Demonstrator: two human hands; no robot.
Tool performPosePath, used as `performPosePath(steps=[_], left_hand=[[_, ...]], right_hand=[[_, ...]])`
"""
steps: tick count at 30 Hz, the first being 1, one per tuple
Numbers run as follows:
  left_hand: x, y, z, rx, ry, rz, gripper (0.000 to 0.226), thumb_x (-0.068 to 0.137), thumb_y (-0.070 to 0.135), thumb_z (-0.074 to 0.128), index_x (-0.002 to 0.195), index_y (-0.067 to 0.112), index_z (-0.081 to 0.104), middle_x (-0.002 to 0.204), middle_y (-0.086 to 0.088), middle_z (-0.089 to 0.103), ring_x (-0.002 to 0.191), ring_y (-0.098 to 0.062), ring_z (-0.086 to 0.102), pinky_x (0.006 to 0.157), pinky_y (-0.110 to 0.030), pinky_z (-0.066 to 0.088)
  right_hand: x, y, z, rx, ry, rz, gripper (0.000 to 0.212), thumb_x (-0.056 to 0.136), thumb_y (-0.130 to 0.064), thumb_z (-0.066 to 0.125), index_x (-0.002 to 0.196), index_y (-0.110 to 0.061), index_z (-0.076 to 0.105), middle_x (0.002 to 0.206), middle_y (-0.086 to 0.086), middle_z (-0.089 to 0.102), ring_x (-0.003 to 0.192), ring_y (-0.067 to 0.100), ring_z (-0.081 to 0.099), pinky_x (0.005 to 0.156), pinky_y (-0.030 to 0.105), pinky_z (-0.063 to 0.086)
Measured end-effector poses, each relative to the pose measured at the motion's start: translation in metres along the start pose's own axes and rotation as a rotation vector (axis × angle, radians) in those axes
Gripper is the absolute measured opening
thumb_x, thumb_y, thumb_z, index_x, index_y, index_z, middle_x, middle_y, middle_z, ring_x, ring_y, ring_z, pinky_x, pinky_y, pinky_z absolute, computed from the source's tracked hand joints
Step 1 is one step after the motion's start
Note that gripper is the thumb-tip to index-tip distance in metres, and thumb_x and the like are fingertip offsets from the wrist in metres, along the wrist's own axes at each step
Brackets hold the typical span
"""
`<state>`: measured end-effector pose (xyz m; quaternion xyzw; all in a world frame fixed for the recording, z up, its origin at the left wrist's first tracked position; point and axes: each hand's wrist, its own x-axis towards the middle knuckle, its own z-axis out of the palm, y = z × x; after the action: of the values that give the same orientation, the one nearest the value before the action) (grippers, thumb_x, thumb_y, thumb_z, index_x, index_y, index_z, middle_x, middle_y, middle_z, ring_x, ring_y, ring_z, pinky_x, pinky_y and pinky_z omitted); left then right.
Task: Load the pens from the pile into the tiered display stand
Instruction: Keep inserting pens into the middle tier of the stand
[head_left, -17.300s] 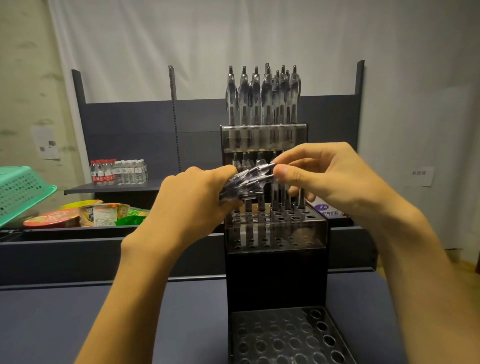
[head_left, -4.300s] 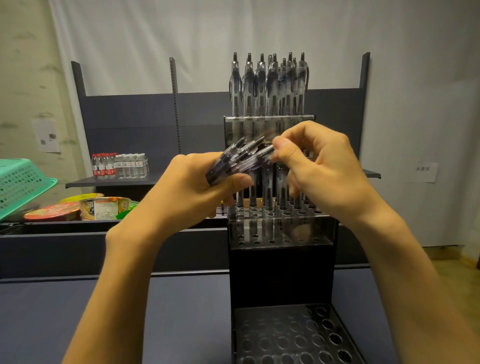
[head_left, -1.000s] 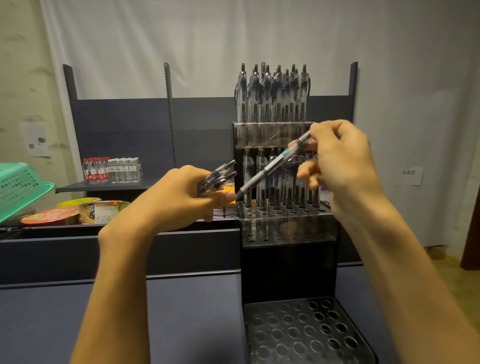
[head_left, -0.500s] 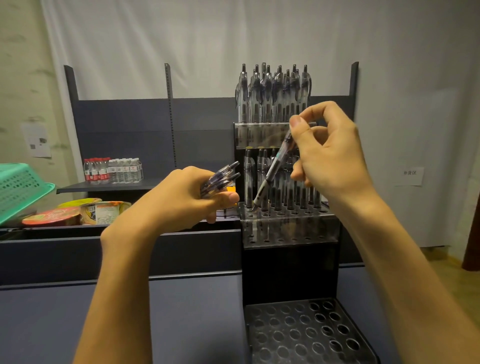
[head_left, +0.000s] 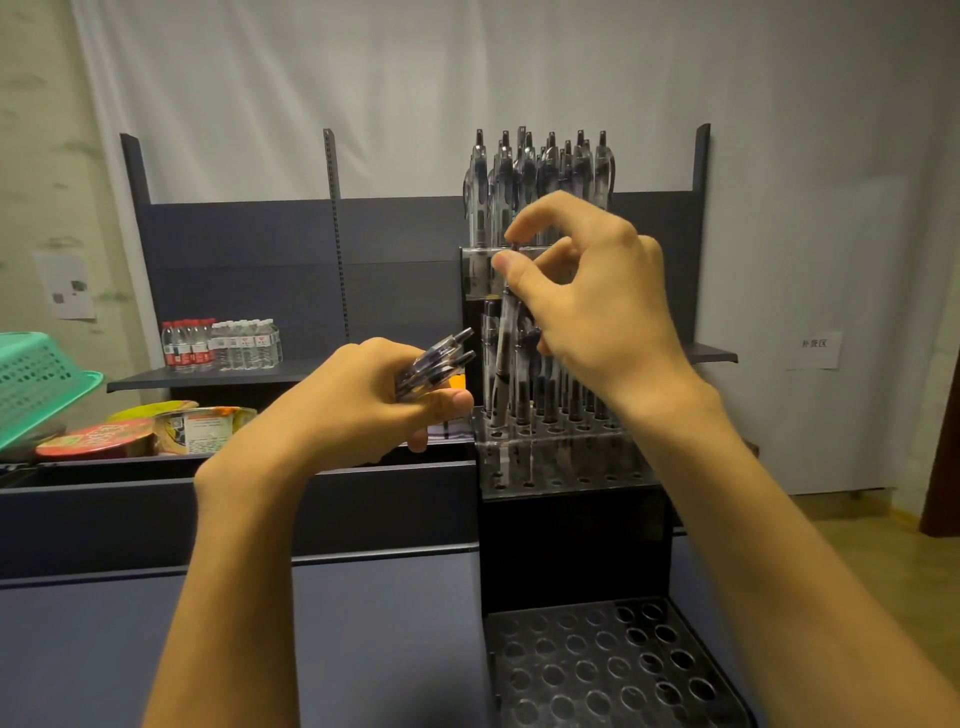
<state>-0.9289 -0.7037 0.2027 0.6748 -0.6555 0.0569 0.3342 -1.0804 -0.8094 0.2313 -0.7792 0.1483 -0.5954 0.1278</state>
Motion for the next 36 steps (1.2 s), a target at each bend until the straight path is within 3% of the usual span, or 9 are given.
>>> performPosePath(steps=[5,12,15,18,21,24,29,36], left_hand=[[0.000,0.000,0.001,-0.005,-0.008,-0.002,0.032,0.075,0.055,0.052,0.074,0.024,0.059,0.061,0.015,0.065,0.053,0.000,0.059,0.048,-0.011,0.043],[0.001,-0.001,0.001,-0.001,-0.017,-0.016,0.040,0.075,0.057,0.051,0.083,0.020,0.063,0.063,0.006,0.067,0.054,-0.001,0.060,0.048,-0.012,0.044],[0.001,0.000,0.001,-0.002,-0.019,-0.018,0.041,0.074,0.056,0.051,0.085,0.018,0.064,0.062,0.005,0.066,0.055,0.000,0.060,0.048,-0.010,0.042],[0.001,0.000,0.003,0.004,-0.029,-0.020,0.040,0.074,0.057,0.050,0.083,0.021,0.063,0.064,0.007,0.067,0.055,-0.001,0.059,0.048,-0.012,0.044],[0.001,0.000,0.003,0.004,-0.036,-0.031,0.040,0.073,0.058,0.050,0.083,0.022,0.063,0.066,0.006,0.067,0.057,-0.003,0.060,0.049,-0.012,0.045],[0.002,-0.001,0.002,0.005,-0.041,-0.034,0.042,0.073,0.058,0.051,0.086,0.020,0.064,0.065,0.006,0.067,0.057,-0.003,0.060,0.049,-0.013,0.045],[0.002,-0.001,0.003,-0.010,-0.054,-0.047,0.040,0.074,0.056,0.052,0.086,0.020,0.064,0.063,0.007,0.067,0.056,-0.002,0.060,0.048,-0.011,0.044],[0.003,-0.002,0.004,-0.003,-0.057,-0.034,0.038,0.075,0.056,0.051,0.083,0.021,0.064,0.065,0.008,0.067,0.055,-0.002,0.060,0.049,-0.010,0.044]], right_hand=[[0.002,-0.002,-0.001,-0.192,-0.029,-0.022,0.024,0.091,-0.038,0.064,0.112,-0.027,0.066,0.085,-0.005,0.070,0.083,0.014,0.066,0.075,0.032,0.056],[0.004,-0.008,0.000,-0.164,-0.127,-0.016,0.029,0.092,-0.036,0.063,0.120,-0.032,0.065,0.089,-0.007,0.071,0.088,0.012,0.066,0.085,0.036,0.056],[0.005,-0.009,0.000,-0.262,-0.145,-0.038,0.032,0.094,-0.037,0.059,0.125,-0.032,0.062,0.101,-0.004,0.071,0.099,0.016,0.064,0.081,0.031,0.050],[0.008,-0.008,0.002,-0.298,-0.151,-0.039,0.033,0.094,-0.037,0.059,0.126,-0.031,0.061,0.101,-0.002,0.070,0.099,0.018,0.064,0.081,0.032,0.050],[0.011,-0.009,0.004,-0.223,-0.154,-0.017,0.031,0.093,-0.037,0.061,0.123,-0.030,0.064,0.099,-0.001,0.070,0.097,0.020,0.065,0.085,0.039,0.055],[0.013,-0.008,0.006,-0.294,-0.129,-0.015,0.028,0.093,-0.036,0.061,0.120,-0.030,0.065,0.101,-0.001,0.071,0.099,0.020,0.065,0.085,0.037,0.055],[0.012,-0.005,0.012,-0.273,-0.204,0.011,0.015,0.088,-0.036,0.068,0.090,-0.022,0.074,0.087,-0.003,0.070,0.084,0.015,0.066,0.078,0.037,0.057],[0.007,0.000,0.014,-0.239,-0.215,-0.007,0.016,0.089,-0.034,0.066,0.093,-0.022,0.076,0.088,-0.003,0.071,0.084,0.013,0.066,0.078,0.036,0.057]])
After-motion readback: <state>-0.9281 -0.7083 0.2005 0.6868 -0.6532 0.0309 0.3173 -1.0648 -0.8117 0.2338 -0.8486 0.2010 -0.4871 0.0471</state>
